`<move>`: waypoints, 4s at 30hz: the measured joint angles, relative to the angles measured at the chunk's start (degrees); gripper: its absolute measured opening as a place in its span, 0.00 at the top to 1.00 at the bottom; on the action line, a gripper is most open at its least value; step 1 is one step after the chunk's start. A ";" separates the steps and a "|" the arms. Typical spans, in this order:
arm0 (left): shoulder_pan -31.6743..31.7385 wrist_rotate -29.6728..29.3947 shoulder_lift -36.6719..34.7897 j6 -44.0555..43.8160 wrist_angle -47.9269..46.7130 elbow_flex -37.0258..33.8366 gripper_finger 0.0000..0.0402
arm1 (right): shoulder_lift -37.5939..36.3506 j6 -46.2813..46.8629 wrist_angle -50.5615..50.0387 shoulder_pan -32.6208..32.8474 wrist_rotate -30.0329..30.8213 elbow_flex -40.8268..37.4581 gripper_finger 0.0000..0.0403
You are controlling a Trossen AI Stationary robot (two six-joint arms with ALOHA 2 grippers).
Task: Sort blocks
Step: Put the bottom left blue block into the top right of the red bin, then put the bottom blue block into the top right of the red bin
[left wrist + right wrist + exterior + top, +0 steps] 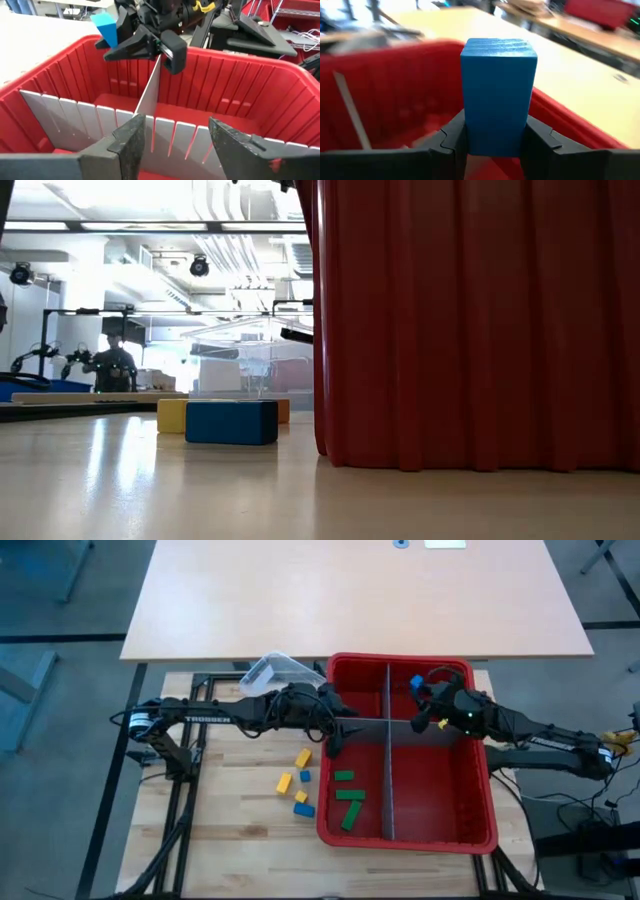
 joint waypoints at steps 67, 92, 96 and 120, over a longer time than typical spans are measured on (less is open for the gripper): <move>-23.79 -7.36 -2.45 -5.84 19.71 -45.66 0.49 | -34.21 8.50 14.02 0.15 -30.74 -14.08 0.62; -24.28 -2.95 7.03 -5.66 3.67 -34.64 0.73 | -34.23 9.59 13.63 0.15 -30.65 -14.14 0.64; -24.56 -3.00 5.93 -6.78 2.79 -34.82 0.73 | -34.23 9.57 13.63 0.15 -30.68 -14.14 0.64; -32.68 -28.56 -30.86 14.72 14.35 -34.99 0.73 | -32.93 8.44 14.81 0.15 -31.04 -14.19 0.64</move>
